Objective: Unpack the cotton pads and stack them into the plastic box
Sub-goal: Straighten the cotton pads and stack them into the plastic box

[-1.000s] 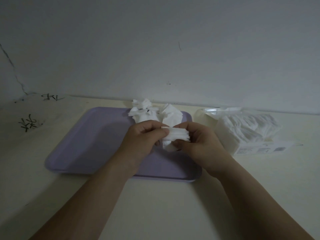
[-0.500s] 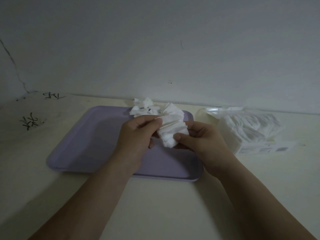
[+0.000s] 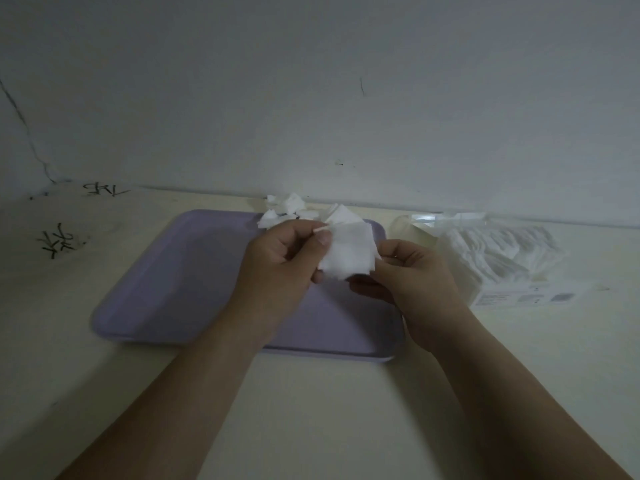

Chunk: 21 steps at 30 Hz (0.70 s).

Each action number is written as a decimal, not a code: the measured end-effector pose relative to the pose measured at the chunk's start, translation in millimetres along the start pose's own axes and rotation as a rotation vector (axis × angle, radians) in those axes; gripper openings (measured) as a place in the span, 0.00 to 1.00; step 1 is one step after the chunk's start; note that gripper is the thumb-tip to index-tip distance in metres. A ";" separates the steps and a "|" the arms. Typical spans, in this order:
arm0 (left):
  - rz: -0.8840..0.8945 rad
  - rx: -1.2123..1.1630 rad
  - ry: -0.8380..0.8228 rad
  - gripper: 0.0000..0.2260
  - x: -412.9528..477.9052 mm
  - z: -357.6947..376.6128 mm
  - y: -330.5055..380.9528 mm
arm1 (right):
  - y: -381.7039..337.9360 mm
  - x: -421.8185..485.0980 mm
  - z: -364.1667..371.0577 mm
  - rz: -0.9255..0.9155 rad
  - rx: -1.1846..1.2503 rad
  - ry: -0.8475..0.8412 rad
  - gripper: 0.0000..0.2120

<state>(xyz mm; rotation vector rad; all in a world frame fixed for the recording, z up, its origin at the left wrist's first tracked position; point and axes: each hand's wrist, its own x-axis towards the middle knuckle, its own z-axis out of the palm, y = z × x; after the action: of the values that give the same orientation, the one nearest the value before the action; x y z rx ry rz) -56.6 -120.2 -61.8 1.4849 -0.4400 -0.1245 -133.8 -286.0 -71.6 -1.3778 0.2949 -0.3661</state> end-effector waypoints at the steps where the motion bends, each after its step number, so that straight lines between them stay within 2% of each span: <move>1: 0.004 0.019 -0.002 0.04 -1.1 2.2 -1.6 | -1.4 -1.4 0.5 0.012 0.019 -0.025 0.02; 4: -0.006 0.040 0.017 0.02 -2.0 3.6 -3.8 | -4.6 -4.1 1.6 0.032 0.048 -0.062 0.02; 10: 0.037 0.092 0.043 0.03 -1.2 4.5 -8.0 | -7.1 -5.7 4.1 0.041 0.063 -0.127 0.14; 14: 0.048 0.123 0.040 0.03 -1.0 3.8 -11.4 | -7.2 -6.0 3.1 0.069 0.114 -0.156 0.09; 21: 0.044 0.087 0.036 0.03 -2.9 3.6 -8.3 | -2.5 -3.3 0.4 0.063 0.106 -0.181 0.12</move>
<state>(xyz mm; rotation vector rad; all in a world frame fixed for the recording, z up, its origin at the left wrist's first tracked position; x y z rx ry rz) -59.0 -123.3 -70.4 1.5599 -0.4531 -0.0439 -136.8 -284.6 -69.1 -1.2844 0.1666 -0.2000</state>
